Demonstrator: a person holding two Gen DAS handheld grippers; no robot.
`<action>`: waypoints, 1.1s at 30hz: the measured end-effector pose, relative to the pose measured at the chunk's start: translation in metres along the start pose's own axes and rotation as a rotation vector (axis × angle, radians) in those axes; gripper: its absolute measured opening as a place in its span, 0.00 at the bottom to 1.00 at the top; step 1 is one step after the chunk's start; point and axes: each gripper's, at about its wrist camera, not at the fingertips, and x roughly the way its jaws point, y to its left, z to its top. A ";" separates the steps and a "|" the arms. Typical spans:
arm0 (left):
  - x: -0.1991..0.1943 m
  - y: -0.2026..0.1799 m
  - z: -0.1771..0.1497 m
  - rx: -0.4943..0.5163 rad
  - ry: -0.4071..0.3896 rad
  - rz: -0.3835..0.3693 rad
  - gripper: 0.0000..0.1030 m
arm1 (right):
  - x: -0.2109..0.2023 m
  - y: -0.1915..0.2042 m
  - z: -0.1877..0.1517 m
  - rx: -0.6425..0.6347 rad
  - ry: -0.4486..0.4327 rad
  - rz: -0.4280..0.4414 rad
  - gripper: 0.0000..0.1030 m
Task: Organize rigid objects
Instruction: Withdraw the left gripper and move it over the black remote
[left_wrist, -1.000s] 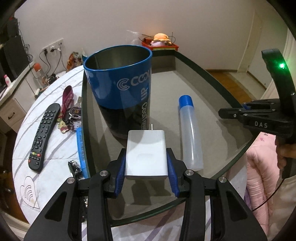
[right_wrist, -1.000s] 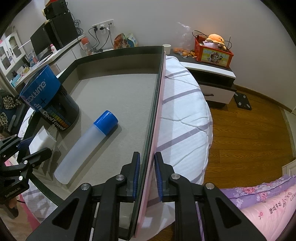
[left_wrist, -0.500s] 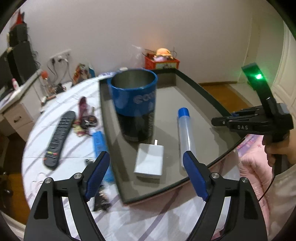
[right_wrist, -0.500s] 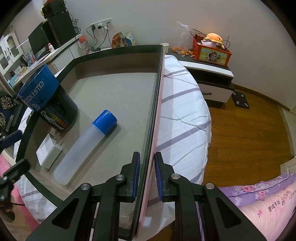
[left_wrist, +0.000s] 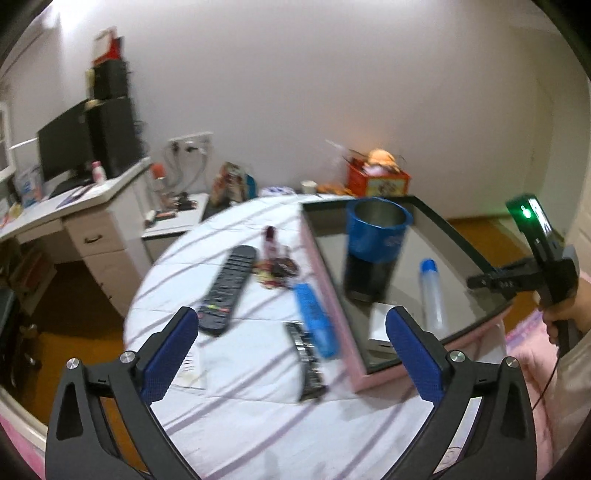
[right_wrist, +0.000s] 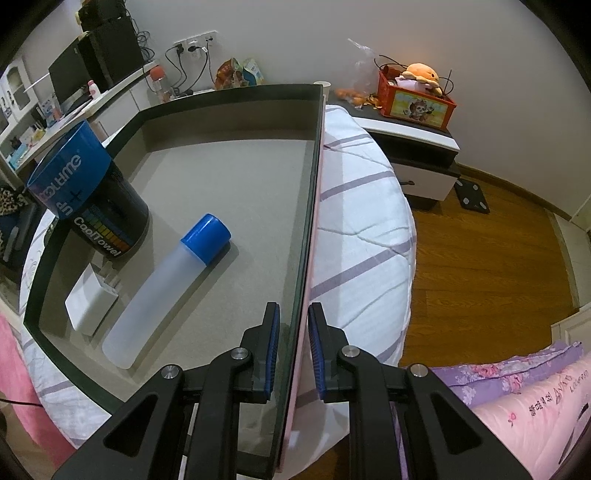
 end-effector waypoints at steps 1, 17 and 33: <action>-0.002 0.007 -0.002 -0.011 -0.006 0.007 0.99 | 0.000 0.000 0.000 -0.001 0.001 -0.003 0.17; -0.010 0.061 -0.026 -0.083 0.018 0.082 0.99 | 0.006 0.004 0.007 -0.001 0.017 -0.026 0.17; 0.077 0.082 -0.014 -0.054 0.179 0.029 0.99 | 0.006 0.008 0.005 -0.016 0.014 -0.019 0.17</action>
